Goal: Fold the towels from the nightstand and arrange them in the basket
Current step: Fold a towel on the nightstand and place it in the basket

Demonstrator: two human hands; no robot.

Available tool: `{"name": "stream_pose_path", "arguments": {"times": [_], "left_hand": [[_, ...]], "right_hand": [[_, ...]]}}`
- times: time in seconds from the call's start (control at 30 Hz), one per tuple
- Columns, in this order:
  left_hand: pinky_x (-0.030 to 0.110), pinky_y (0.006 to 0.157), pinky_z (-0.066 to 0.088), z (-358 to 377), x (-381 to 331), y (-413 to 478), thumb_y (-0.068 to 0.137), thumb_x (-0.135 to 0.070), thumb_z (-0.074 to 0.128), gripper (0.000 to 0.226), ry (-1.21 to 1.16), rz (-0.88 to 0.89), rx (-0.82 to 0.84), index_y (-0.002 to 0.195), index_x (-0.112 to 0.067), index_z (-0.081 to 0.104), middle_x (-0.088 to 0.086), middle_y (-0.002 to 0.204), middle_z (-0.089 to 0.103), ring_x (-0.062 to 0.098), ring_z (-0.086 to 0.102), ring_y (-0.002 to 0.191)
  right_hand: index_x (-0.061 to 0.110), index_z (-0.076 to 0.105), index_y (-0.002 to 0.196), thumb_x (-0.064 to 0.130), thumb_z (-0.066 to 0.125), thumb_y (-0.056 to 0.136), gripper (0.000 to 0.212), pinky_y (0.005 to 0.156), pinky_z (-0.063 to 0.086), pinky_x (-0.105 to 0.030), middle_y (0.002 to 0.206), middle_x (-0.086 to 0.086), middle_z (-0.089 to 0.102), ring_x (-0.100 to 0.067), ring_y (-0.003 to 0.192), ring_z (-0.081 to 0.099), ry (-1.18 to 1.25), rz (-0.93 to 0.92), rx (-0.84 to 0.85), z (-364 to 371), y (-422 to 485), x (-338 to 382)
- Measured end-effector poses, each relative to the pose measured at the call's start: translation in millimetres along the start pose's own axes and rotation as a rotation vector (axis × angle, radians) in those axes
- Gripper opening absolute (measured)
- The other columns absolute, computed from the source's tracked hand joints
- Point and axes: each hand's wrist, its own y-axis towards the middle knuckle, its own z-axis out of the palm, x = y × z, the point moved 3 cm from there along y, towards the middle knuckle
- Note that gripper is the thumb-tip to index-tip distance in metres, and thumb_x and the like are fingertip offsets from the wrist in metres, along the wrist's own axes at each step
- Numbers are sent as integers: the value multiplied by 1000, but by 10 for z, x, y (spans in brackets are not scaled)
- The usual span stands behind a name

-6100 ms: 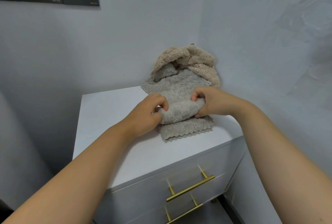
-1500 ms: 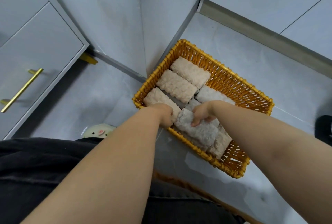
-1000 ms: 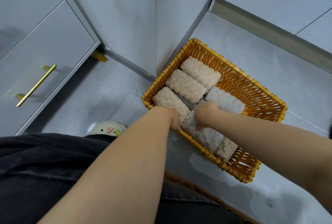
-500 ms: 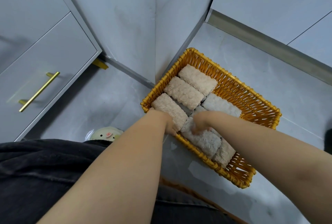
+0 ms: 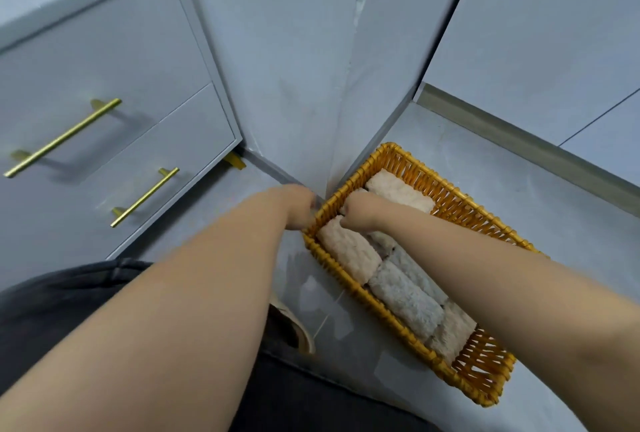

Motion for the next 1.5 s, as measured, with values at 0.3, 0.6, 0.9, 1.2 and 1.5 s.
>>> {"name": "stream_pose_path", "arguments": {"times": [0.3, 0.6, 0.9, 1.2, 1.5], "left_hand": [[36, 95, 45, -768, 819, -685, 94, -25, 49, 35, 72, -170, -202, 125, -11, 57, 13, 128, 57, 30, 54, 116], [34, 81, 43, -1516, 1589, -1642, 94, -17, 42, 30, 147, -359, -729, 115, -11, 63, 9, 118, 59, 27, 52, 108], [30, 104, 32, -1387, 2516, -2188, 92, -13, 47, 40, -502, -507, -1018, 131, -17, 54, 5, 140, 49, 23, 40, 130], [24, 107, 23, -1374, 3206, -2112, 90, -11, 53, 48, -917, -547, -1208, 137, -14, 45, 3, 146, 39, 18, 33, 136], [23, 101, 29, -1521, 3626, -1971, 88, -8, 49, 48, -1028, -539, -1356, 135, -18, 48, -1, 143, 45, 15, 39, 132]], "right_hand": [[-5, 66, 91, 15, 49, 89, 25, 79, 52, -39, 92, -22, 68, -34, 88, 64, 280, -143, -240, -845, -41, 887], [12, 55, 78, 15, 47, 89, 13, 66, 42, -29, 84, -7, 61, -24, 79, 57, 530, -300, -631, -1853, -208, 1786], [11, 62, 93, 13, 45, 87, 18, 72, 49, -32, 90, 0, 63, -20, 83, 58, 609, -464, -806, -2384, -321, 2837], [10, 55, 87, 14, 42, 92, 15, 65, 38, -29, 83, -1, 55, -23, 79, 51, 724, -383, -853, -2618, 119, 3583], [17, 43, 137, 33, 57, 88, 53, 108, 31, -38, 135, -4, 50, -24, 129, 37, 326, -582, -760, -2700, 567, 3891]]}}
